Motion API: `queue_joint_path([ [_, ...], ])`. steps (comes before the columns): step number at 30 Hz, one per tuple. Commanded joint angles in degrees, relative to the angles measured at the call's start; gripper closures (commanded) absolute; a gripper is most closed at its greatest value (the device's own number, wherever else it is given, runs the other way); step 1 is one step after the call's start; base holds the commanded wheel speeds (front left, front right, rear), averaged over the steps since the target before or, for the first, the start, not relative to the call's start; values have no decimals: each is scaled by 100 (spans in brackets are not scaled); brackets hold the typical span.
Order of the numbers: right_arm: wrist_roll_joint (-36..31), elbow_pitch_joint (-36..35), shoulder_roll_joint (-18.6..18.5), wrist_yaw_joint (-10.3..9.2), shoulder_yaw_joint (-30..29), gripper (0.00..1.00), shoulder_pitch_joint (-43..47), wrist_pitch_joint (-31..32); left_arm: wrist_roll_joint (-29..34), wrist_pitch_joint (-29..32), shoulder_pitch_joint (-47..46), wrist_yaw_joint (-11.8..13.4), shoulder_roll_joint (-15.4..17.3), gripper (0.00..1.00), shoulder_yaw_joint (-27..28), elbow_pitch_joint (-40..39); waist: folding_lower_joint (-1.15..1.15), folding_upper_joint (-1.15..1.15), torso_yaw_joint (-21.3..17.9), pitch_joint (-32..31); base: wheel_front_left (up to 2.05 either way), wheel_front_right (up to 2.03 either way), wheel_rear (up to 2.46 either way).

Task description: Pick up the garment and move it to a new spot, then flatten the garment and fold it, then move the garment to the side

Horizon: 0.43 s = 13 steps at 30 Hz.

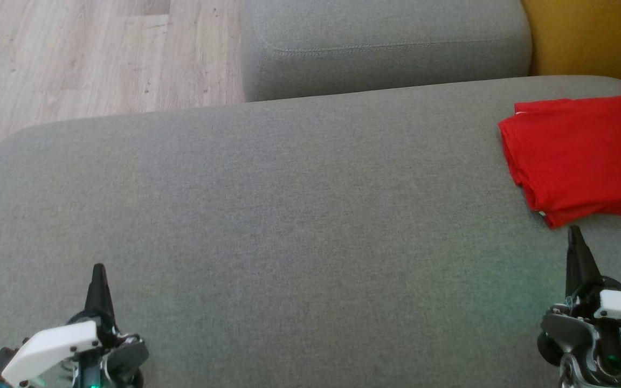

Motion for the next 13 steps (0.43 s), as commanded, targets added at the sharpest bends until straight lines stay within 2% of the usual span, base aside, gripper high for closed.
queue_joint_path([
  [1,-3,-218,-7,-4,96,100,-285,38,33,32,-299,-40,46,100,229,-160,0,0,0,0,0,0,0],
  [13,-17,-217,5,-4,79,100,-286,52,51,49,-301,-40,31,100,250,-159,0,0,0,0,0,0,0],
])
